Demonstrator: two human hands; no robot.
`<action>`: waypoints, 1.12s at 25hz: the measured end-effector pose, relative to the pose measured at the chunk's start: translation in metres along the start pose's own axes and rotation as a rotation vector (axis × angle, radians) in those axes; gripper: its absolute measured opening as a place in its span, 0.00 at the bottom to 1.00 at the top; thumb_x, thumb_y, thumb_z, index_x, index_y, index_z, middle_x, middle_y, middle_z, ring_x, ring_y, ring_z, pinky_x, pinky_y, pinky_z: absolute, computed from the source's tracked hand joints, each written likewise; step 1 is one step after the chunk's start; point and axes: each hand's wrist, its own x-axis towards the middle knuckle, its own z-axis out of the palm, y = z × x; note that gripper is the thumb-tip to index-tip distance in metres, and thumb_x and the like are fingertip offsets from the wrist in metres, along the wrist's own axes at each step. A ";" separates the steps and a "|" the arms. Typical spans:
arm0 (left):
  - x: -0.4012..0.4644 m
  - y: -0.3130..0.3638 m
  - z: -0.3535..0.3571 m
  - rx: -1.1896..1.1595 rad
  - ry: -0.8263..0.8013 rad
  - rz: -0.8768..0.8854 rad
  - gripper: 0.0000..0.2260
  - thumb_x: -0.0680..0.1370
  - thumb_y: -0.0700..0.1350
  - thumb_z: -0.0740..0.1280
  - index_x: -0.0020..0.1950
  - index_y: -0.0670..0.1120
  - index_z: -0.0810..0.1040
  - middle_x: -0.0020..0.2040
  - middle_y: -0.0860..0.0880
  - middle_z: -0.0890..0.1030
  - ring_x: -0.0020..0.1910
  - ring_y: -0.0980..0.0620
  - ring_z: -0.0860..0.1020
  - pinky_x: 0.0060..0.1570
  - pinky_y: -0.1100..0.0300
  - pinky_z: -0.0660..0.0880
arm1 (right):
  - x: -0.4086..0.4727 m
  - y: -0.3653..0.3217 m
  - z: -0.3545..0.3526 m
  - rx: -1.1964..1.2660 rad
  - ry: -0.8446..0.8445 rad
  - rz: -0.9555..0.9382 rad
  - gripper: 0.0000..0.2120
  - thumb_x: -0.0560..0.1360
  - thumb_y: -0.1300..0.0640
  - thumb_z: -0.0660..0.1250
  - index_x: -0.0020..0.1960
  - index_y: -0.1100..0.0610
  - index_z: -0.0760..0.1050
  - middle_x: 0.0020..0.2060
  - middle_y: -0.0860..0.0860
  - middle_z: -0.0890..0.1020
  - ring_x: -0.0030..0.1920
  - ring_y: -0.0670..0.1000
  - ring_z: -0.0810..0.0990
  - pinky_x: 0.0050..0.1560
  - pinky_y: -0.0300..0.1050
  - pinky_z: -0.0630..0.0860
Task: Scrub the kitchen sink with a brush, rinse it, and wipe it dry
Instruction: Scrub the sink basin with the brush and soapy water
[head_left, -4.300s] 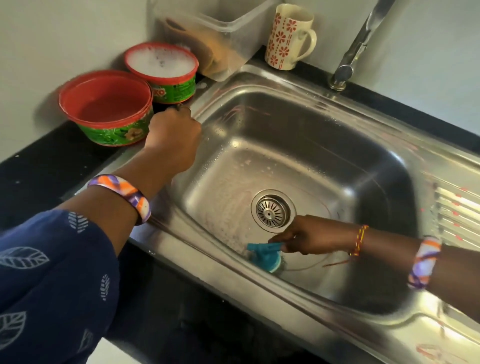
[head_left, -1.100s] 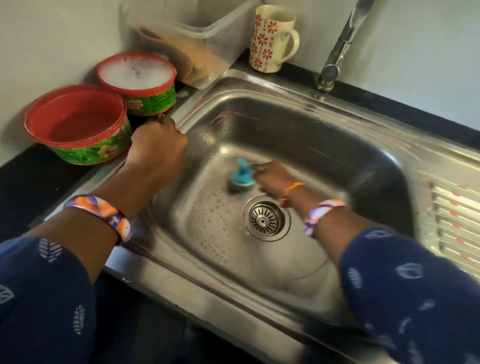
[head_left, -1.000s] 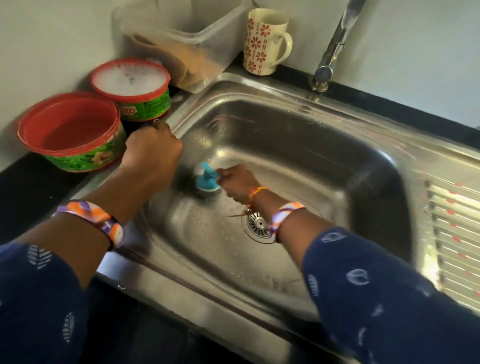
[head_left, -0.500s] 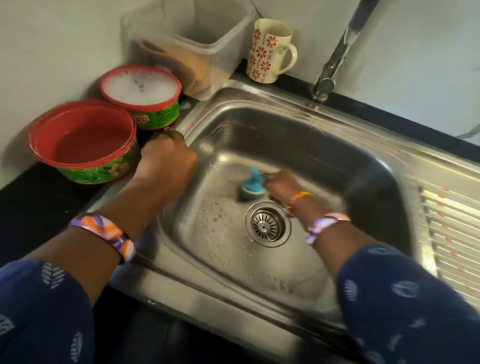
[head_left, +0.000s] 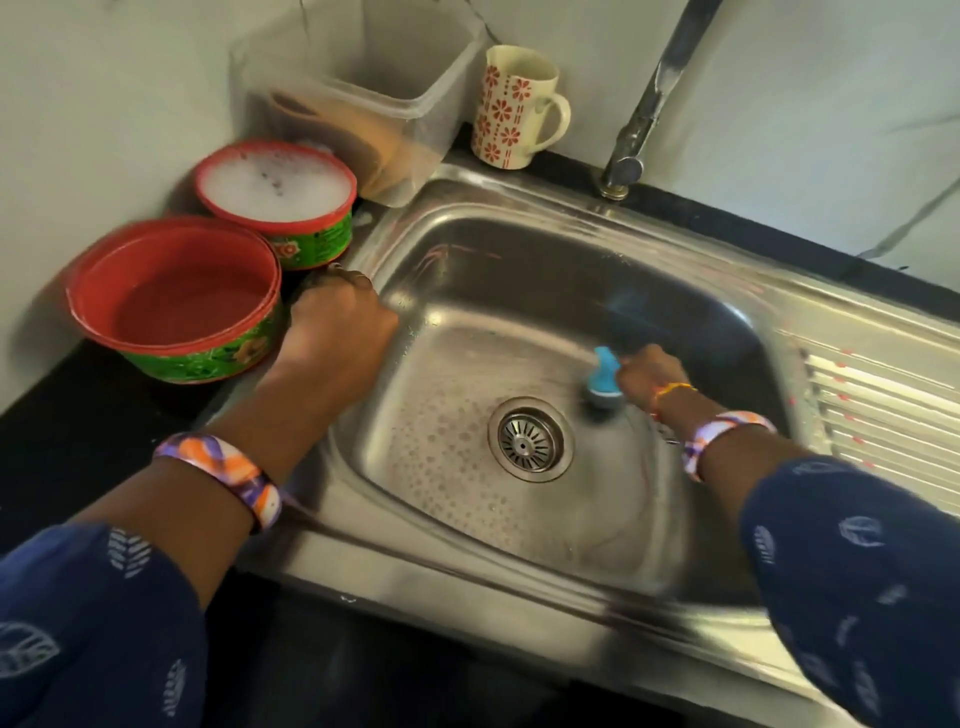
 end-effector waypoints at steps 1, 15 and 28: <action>0.000 -0.001 0.001 -0.002 0.008 -0.002 0.13 0.80 0.45 0.61 0.60 0.40 0.76 0.59 0.39 0.74 0.55 0.42 0.77 0.41 0.57 0.73 | -0.007 -0.032 0.007 0.048 -0.011 -0.120 0.17 0.78 0.54 0.59 0.62 0.63 0.76 0.59 0.62 0.78 0.60 0.62 0.76 0.57 0.48 0.73; 0.004 -0.005 0.010 -0.003 0.062 0.042 0.14 0.79 0.47 0.62 0.60 0.42 0.76 0.59 0.39 0.75 0.54 0.43 0.77 0.47 0.58 0.75 | -0.009 -0.004 -0.008 0.185 0.041 0.113 0.19 0.77 0.54 0.63 0.62 0.65 0.75 0.60 0.63 0.78 0.61 0.63 0.76 0.58 0.50 0.72; 0.019 -0.004 -0.013 -0.078 0.055 0.143 0.11 0.77 0.36 0.62 0.58 0.44 0.78 0.57 0.46 0.78 0.58 0.45 0.78 0.48 0.56 0.75 | -0.039 -0.004 -0.013 -0.076 0.035 0.065 0.16 0.76 0.59 0.62 0.60 0.67 0.75 0.58 0.64 0.79 0.59 0.63 0.77 0.57 0.51 0.74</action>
